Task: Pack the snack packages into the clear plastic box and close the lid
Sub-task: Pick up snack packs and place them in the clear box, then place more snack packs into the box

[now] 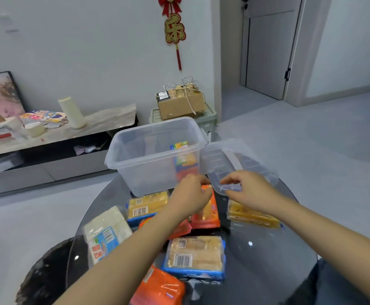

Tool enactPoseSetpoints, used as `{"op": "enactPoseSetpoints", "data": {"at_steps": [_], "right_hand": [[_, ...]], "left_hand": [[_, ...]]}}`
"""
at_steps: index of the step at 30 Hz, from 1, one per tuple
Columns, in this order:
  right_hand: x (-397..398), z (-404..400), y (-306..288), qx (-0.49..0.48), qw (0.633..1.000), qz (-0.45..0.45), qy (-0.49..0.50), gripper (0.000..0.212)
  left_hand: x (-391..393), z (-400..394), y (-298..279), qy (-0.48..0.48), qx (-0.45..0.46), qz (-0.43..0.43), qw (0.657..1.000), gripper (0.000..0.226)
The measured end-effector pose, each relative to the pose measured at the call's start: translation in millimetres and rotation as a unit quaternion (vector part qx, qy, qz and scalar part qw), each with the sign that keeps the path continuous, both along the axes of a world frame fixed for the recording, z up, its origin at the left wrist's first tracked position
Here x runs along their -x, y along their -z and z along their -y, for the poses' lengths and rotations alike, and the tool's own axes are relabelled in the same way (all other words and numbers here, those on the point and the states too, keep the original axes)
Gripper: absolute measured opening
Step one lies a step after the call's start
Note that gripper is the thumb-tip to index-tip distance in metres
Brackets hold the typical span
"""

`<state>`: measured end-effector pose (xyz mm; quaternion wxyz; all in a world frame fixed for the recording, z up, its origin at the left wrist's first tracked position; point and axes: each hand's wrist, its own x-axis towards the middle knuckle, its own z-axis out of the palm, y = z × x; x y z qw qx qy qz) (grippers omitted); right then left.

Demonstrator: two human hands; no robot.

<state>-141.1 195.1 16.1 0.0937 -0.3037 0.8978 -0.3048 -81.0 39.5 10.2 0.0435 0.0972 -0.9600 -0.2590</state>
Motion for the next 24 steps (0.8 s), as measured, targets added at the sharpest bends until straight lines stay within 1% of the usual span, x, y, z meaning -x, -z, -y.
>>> {"op": "enactPoseSetpoints", "data": {"at_steps": [2,4,6,9,11,13,15,16,19,20,22,24], "right_hand": [[0,-12,11,-0.039,0.999,0.017,0.004,0.041],[1,-22,19,-0.096,0.995,0.020,0.002,0.048],[6,-27,24,-0.154,0.988,0.009,0.000,0.057],[14,-31,28,-0.196,0.980,0.035,0.020,0.071],[20,-32,28,-0.218,0.974,0.059,0.022,0.073],[25,-31,29,-0.222,0.972,0.077,0.020,0.062],[27,-30,30,-0.212,0.972,0.094,0.020,0.048],[27,-29,31,-0.212,0.972,0.099,0.023,0.048],[25,-29,32,-0.209,0.972,0.101,0.042,0.062],[24,-30,33,-0.199,0.974,0.103,0.044,0.063],[20,-33,34,-0.169,0.978,0.112,0.045,0.057],[16,-37,38,-0.130,0.983,0.121,0.053,0.052]], "left_hand": [[1,-5,15,-0.038,0.048,0.048,0.997,0.043],[2,-8,28,-0.070,0.091,0.115,0.987,0.057],[5,-8,34,-0.095,0.073,0.173,0.978,0.076],[15,-4,34,-0.127,0.013,0.197,0.972,0.092],[24,-1,31,-0.143,-0.011,0.218,0.965,0.094],[28,3,30,-0.149,-0.032,0.245,0.958,0.092],[30,6,31,-0.156,-0.073,0.257,0.951,0.093],[30,6,32,-0.160,-0.090,0.254,0.949,0.093],[32,3,35,-0.162,-0.118,0.250,0.947,0.092],[32,1,36,-0.162,-0.124,0.248,0.947,0.094],[31,-3,41,-0.161,-0.132,0.223,0.952,0.093],[29,-6,45,-0.171,-0.155,0.174,0.957,0.083]]}}
